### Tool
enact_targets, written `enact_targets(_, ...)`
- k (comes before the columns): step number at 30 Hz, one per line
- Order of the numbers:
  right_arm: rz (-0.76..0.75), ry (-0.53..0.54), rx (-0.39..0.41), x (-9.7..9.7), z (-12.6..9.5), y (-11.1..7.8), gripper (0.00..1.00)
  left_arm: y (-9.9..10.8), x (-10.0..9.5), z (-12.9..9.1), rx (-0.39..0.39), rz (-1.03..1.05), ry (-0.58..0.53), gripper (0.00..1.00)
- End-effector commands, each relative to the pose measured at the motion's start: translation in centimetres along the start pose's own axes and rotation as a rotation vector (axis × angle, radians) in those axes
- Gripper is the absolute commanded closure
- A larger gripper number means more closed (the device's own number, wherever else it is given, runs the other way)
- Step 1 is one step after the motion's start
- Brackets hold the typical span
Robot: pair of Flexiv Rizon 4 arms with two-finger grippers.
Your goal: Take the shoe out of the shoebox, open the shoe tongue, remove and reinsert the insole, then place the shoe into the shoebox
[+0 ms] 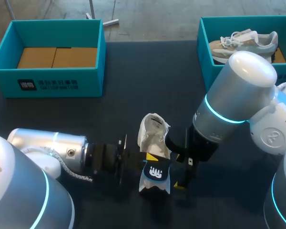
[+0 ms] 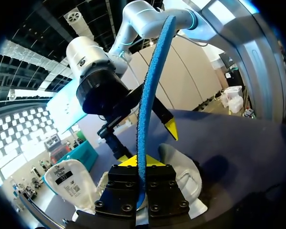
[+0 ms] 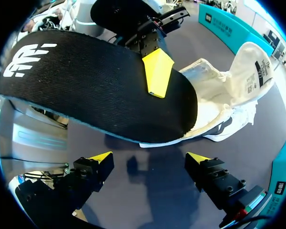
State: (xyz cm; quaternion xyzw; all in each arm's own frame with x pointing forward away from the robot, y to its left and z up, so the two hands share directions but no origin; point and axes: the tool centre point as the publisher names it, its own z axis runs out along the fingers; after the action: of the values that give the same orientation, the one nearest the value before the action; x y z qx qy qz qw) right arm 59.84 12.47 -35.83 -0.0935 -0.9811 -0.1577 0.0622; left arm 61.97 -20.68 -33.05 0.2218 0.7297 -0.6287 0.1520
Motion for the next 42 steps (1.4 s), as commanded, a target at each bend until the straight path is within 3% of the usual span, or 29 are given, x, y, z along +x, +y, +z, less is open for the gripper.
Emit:
enact_targets(1,0.000,-0.003,0.000,0.1,0.2,0.0,0.00,0.5,0.1,0.6,-0.017,0.002,-0.009,1.00)
enact_targets(19,0.000,-0.003,0.000,0.1,0.2,0.0,0.00,2.7,-0.5,0.8,-0.086,0.019,-0.045,1.00)
enact_targets(29,0.000,-0.003,0.000,0.1,0.2,0.0,0.00,2.0,-0.3,0.4,-0.076,0.016,-0.040,1.00)
enact_targets(31,0.000,-0.003,0.000,0.1,0.2,0.0,0.00,1.8,-0.3,0.3,-0.072,0.017,-0.039,0.87)
enact_targets(36,0.000,-0.003,0.000,0.1,0.2,0.0,0.00,1.0,-0.3,0.1,-0.059,0.024,-0.037,0.72)
enact_targets(42,0.000,-0.003,0.000,0.1,0.2,0.0,0.00,0.1,-0.2,0.1,-0.048,0.036,-0.033,0.68)
